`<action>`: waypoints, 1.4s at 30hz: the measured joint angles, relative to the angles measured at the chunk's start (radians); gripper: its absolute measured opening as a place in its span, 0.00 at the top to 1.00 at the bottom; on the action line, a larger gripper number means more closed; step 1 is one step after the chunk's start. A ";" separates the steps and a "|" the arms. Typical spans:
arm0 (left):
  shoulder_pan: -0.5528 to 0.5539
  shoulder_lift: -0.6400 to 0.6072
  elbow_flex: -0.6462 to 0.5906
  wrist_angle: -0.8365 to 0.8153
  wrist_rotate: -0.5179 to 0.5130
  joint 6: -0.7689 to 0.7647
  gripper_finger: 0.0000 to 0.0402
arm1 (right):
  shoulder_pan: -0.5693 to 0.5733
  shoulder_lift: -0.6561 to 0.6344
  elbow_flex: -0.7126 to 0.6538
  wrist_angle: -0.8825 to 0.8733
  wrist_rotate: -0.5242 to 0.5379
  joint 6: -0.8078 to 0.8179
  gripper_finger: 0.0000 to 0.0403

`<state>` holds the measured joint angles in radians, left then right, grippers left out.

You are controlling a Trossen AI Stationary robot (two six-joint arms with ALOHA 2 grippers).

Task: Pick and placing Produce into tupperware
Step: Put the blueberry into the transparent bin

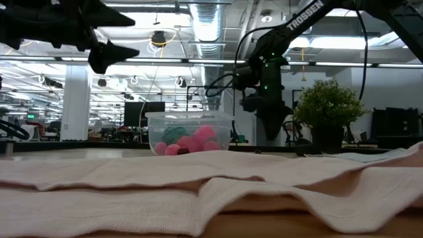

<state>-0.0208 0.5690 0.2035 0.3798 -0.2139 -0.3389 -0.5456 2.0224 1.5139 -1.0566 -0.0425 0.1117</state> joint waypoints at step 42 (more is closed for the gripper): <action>0.000 0.000 0.000 -0.033 0.026 0.014 0.11 | 0.131 0.011 -0.082 0.191 -0.005 -0.086 0.32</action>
<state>-0.0212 0.5690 0.2035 0.3470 -0.1875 -0.3248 -0.4145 2.0331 1.4315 -0.8656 -0.0479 0.0261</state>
